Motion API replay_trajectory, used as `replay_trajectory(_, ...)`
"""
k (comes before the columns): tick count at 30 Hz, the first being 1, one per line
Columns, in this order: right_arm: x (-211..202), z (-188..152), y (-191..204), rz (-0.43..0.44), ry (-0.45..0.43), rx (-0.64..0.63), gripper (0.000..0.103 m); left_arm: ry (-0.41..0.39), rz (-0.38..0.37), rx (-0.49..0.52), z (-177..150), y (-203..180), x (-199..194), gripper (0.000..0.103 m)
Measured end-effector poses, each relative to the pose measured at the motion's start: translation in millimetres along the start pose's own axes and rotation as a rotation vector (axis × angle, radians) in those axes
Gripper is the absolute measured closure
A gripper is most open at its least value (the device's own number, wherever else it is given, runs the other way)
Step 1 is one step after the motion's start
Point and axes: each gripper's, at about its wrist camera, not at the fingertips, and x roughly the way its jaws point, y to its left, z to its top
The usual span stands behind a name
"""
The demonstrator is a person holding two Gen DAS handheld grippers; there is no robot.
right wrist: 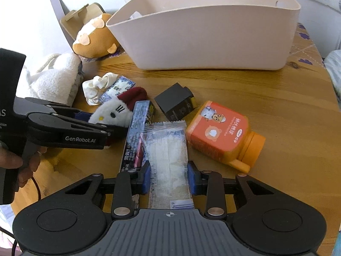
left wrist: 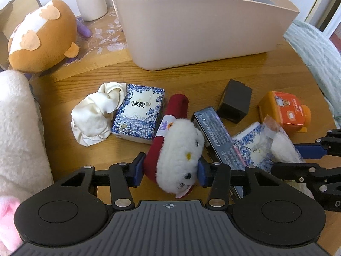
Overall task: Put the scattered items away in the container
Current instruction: 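Grasp the Hello Kitty plush with left tool while right tool grasps the snack bag, then carry Hello Kitty plush and snack bag into the basket and release both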
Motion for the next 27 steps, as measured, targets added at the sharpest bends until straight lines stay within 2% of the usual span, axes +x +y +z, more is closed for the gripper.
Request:
replay_trajectory(10,-33.0,1.0,1.1,-0.003,-0.065,0.006,0.072,-0.041,-0.016,-0.014,4.1,-1.6,-27.8,0.055)
replay_trajectory(27,-97.2,34.5,10.1,-0.02,-0.235,-0.058,0.072,-0.176,-0.025,-0.004,17.6,-7.1,-95.2,0.055)
